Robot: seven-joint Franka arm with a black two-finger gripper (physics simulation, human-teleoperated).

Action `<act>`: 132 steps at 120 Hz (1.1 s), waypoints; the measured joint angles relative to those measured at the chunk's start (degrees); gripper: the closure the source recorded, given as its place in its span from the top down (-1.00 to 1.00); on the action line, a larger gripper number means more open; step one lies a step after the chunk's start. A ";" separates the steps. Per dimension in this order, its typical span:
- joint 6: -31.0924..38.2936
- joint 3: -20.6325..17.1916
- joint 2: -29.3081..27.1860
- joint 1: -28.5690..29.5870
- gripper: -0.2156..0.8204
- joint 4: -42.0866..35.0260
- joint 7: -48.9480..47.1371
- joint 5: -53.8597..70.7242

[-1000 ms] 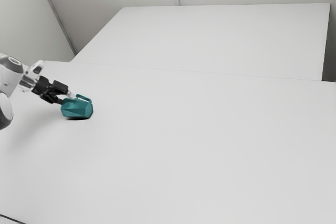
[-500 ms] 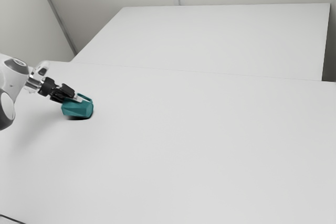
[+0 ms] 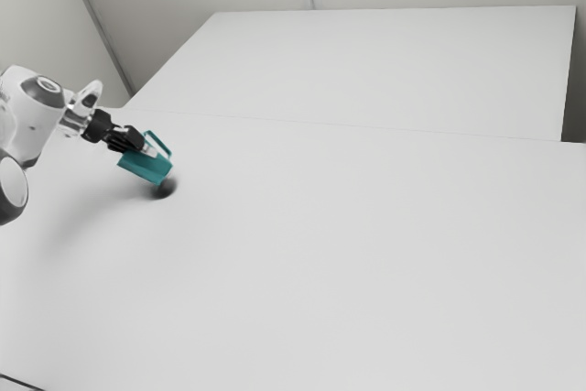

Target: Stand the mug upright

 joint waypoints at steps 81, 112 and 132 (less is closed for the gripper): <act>15.35 -7.41 -28.09 -20.84 -0.91 -29.79 -42.68 51.23; 16.74 -10.11 -33.51 -25.67 -0.91 -38.81 -61.67 55.42; 17.33 -10.77 -36.16 -25.40 -0.91 -43.20 -71.78 55.83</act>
